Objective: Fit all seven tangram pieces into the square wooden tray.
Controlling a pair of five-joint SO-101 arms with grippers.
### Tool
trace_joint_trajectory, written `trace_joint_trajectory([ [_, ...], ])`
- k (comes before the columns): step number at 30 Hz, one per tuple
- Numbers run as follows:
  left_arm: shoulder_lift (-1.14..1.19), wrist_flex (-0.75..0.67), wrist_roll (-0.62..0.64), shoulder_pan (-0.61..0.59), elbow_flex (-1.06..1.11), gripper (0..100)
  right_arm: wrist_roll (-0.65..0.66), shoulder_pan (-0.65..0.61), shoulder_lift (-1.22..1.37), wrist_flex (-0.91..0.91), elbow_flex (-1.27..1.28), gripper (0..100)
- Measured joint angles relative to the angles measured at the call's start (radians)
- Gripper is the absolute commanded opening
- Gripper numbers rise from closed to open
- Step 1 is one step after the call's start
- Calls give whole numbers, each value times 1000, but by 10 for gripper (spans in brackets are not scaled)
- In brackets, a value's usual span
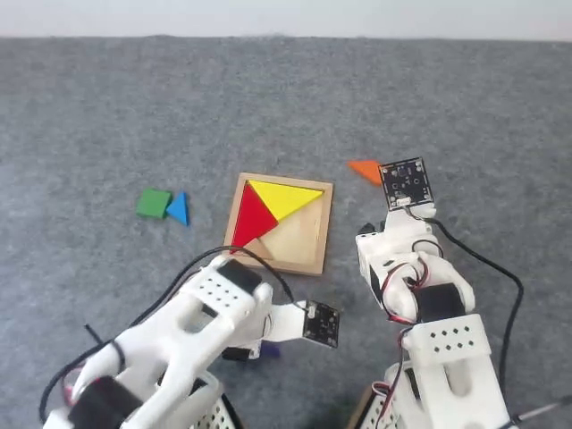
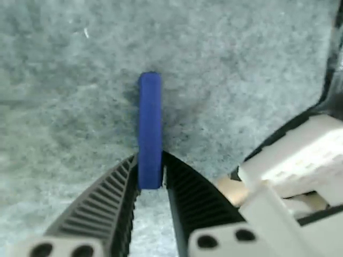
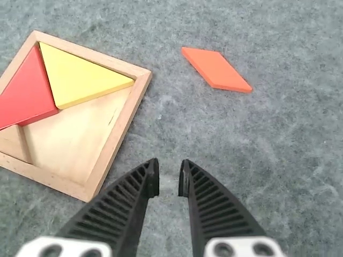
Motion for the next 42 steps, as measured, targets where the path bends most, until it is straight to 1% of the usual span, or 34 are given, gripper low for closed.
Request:
trace_joint_trajectory([
  [1, 25, -5, 0, 0, -11, 12, 0, 0, 0, 0, 0, 86],
  [5, 34, -25, 80, 2, -20, 12, 0, 0, 0, 0, 0, 86],
  [10, -54, -35, 112, 2, -20, 12, 0, 0, 0, 0, 0, 86],
  [13, -158, 11, 135, 2, -29, 12, 0, 0, 0, 0, 0, 86],
  [16, -292, 87, 144, -2, -63, 12, 0, 0, 0, 0, 0, 86],
  [18, -388, 117, 149, -31, -91, 12, 0, 0, 0, 0, 0, 86],
  [20, -482, 98, 180, -84, -114, 12, 0, 0, 0, 0, 0, 86],
  [22, -543, 23, 230, -163, -118, 12, 0, 0, 0, 0, 0, 86],
  [24, -552, -80, 278, -236, -118, 12, 0, 5, 0, 0, 0, 86],
  [26, -525, -184, 338, -258, -118, 12, 0, 5, 0, 0, 0, 86],
  [28, -450, -272, 396, -259, -118, 12, 0, 5, 0, 0, 0, 86],
  [32, -224, -381, 511, -229, -184, 12, 0, 5, 0, 0, 0, 86],
  [35, -25, -417, 583, -215, -298, 12, 0, 5, 0, 0, 0, 86],
  [37, 106, -425, 609, -201, -364, 12, 0, 5, 0, 0, 0, 86],
  [40, 267, -431, 640, -170, -417, 12, 0, 5, 0, 0, 0, 86],
  [42, 324, -433, 647, -147, -428, 13, 0, 5, 0, 0, 0, 86],
])
